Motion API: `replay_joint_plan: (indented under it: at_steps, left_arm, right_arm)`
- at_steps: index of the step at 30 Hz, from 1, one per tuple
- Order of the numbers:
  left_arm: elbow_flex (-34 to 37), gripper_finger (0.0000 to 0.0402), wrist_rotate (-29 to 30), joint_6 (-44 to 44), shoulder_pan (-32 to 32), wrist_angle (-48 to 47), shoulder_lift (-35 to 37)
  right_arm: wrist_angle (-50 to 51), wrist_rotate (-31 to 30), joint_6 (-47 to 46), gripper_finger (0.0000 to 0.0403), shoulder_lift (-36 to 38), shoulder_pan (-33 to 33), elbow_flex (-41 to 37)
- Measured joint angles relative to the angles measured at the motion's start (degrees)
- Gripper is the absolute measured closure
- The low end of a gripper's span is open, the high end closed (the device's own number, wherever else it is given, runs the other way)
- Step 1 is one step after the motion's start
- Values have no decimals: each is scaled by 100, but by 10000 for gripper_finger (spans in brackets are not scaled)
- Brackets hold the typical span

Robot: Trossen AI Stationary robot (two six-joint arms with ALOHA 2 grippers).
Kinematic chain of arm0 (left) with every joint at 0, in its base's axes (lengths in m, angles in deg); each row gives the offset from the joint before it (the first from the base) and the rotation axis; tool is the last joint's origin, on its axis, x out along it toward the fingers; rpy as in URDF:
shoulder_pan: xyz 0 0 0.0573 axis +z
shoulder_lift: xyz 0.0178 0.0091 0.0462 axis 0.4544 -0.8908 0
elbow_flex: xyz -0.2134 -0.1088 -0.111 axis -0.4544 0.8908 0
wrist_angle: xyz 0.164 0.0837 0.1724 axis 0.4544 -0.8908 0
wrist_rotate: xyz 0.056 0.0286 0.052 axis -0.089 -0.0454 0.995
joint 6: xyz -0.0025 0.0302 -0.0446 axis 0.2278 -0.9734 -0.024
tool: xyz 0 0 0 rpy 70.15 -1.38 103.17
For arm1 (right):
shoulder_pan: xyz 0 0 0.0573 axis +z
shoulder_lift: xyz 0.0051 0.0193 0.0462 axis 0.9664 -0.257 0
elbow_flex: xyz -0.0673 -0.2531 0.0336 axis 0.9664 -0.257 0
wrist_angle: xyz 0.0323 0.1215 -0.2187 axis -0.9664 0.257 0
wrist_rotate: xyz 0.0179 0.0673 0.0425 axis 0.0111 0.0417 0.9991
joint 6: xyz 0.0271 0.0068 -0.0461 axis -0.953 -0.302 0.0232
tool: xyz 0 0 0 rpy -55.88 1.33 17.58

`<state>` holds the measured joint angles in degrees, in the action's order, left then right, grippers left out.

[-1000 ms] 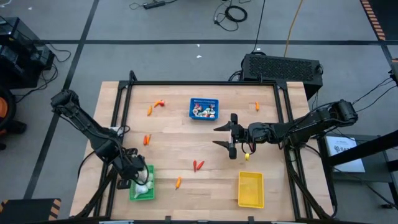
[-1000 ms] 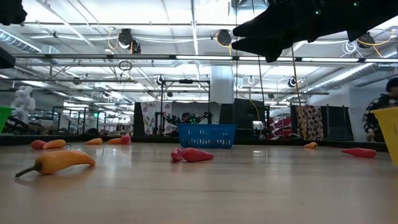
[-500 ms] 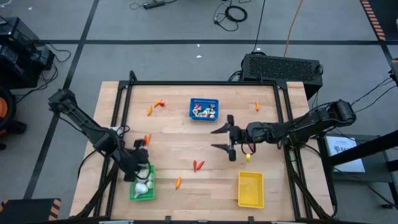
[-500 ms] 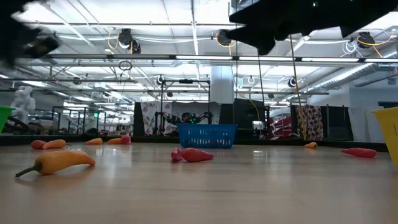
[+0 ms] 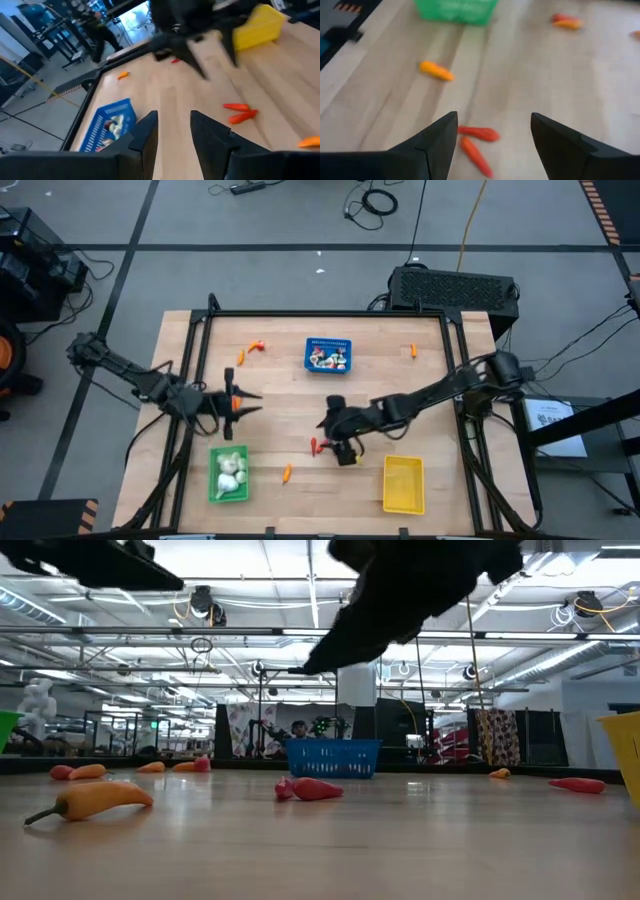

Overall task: Sort produce into baskets
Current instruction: Put the orange chili pepper into the yellow bin

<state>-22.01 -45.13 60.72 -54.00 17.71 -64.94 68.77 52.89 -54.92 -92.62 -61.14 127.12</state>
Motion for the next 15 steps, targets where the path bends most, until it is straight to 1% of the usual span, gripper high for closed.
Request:
replay_joint_plan:
  at_steps: [3, 5, 6, 11, 15]
  left_arm:
    - [358, 279, -616, -83, 628, 584, 472]
    - [572, 279, -1052, -77, 1064, 1049, 643]
    - [682, 279, -1169, -55, 1257, 1281, 691]
    - [1195, 279, -1235, -10, 1841, 2010, 735]
    - [1602, 279, -1251, -176, 2085, 3006, 673]
  right_arm:
    - [210, 290, 17, 161, -419, 62, 326]
    - [303, 429, 17, 161, -635, 115, 434]
    - [440, 482, 2, 161, -740, 133, 474]
    - [527, 494, -194, 161, -1058, 152, 609]
    - [565, 461, -271, 161, -1102, 148, 620]
